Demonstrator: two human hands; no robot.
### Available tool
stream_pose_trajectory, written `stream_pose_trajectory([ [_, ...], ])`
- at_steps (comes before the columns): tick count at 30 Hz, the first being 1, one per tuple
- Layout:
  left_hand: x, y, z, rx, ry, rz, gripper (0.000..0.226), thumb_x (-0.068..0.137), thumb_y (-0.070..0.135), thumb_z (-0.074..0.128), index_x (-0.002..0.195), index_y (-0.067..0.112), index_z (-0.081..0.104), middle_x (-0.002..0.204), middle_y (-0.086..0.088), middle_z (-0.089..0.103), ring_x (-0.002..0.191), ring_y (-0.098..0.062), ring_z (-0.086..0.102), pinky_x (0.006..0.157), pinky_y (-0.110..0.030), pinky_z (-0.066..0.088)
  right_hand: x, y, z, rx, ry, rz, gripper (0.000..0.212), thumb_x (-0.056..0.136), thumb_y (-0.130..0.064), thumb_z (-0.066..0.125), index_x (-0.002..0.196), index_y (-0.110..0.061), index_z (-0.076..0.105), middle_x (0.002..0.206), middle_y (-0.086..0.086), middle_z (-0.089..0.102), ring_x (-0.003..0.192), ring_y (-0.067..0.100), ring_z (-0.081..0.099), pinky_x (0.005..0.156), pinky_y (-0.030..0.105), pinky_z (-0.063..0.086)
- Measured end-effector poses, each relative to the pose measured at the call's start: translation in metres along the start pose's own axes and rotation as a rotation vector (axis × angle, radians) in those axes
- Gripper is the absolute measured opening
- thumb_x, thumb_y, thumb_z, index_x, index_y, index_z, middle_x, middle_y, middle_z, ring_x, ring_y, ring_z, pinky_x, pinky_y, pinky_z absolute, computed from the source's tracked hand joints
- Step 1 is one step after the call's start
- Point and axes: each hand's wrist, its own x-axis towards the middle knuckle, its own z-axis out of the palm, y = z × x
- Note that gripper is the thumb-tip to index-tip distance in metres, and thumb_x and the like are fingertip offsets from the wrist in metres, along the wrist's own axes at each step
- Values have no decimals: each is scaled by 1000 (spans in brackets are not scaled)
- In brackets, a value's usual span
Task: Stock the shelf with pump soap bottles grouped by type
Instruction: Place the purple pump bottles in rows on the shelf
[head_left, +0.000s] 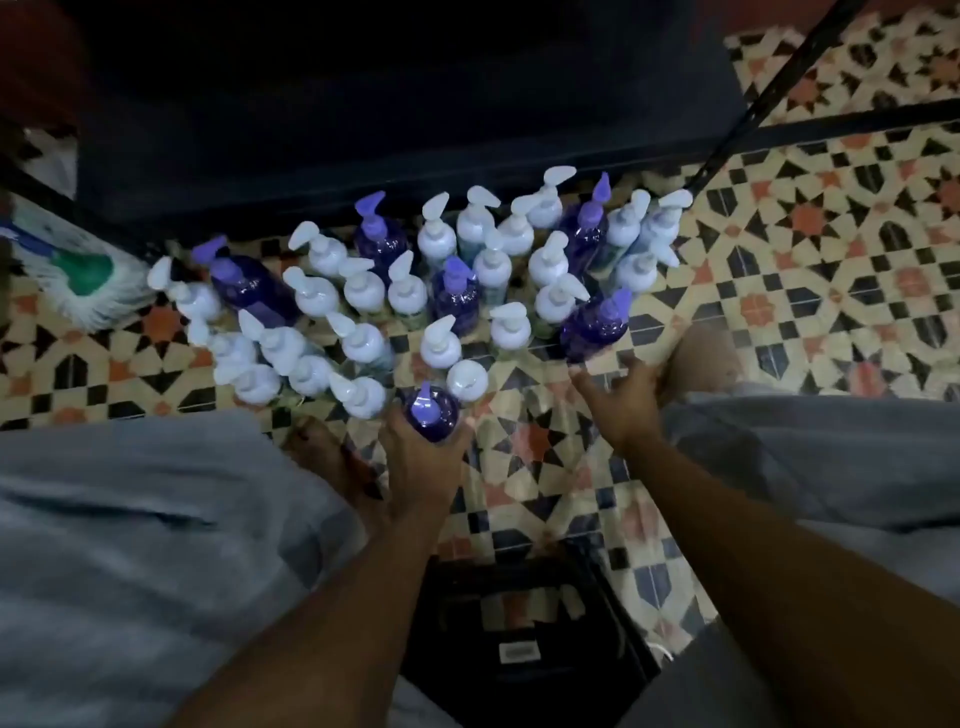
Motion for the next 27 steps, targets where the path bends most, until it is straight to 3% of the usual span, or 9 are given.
stream_pose_trajectory([
  [4,24,-28,17,19,-67,-23,94,64,88,66,125,16,58,114,-11,65,103,-31,65,83,-44,58,23,2,-1,60,44,-10,98,82,-53,78,156,-14,27,152,9,44,134,27,49,111,50,43],
  [9,24,-20,15,11,-31,7,80,69,58,84,131,18,55,124,-3,62,113,-21,60,96,-36,51,51,9,8,20,56,2,113,67,-75,72,156,-25,25,156,14,38,139,33,43,110,54,42],
  [13,31,-25,17,16,-30,-28,76,61,67,85,122,34,54,114,7,65,105,-17,66,90,-39,57,77,12,12,2,79,-48,114,56,-87,70,147,-28,38,138,9,57,126,29,56,104,52,48],
  [15,34,-28,16,-6,-47,-53,74,57,61,90,118,40,54,110,10,65,101,-18,68,87,-42,59,85,7,9,-9,72,-76,105,58,-77,79,143,-27,42,133,5,60,121,27,59,101,48,50],
  [18,32,-17,9,6,-39,-61,67,63,41,93,118,27,56,104,9,64,97,-18,65,88,-35,54,88,-3,2,-58,75,-110,84,64,-56,86,132,-20,51,124,3,64,111,25,62,90,37,49],
  [22,19,-2,-8,39,-29,2,57,72,30,91,113,25,51,88,20,48,91,-10,48,80,-22,35,75,-4,-5,-84,127,-105,79,60,-59,83,122,-18,56,114,2,64,100,25,62,83,39,50],
  [25,10,6,-27,39,-58,27,64,69,32,91,107,29,40,87,20,48,91,-18,52,79,-29,40,55,-11,-16,-39,156,-78,72,68,-42,88,126,-15,54,106,-3,58,93,21,56,78,29,42],
  [27,7,13,-40,33,-109,49,70,64,36,92,109,32,38,90,17,51,91,-21,56,80,-34,45,39,-19,-27,-13,172,-64,68,75,-34,87,128,-11,52,106,-1,53,84,19,53,65,20,41],
])
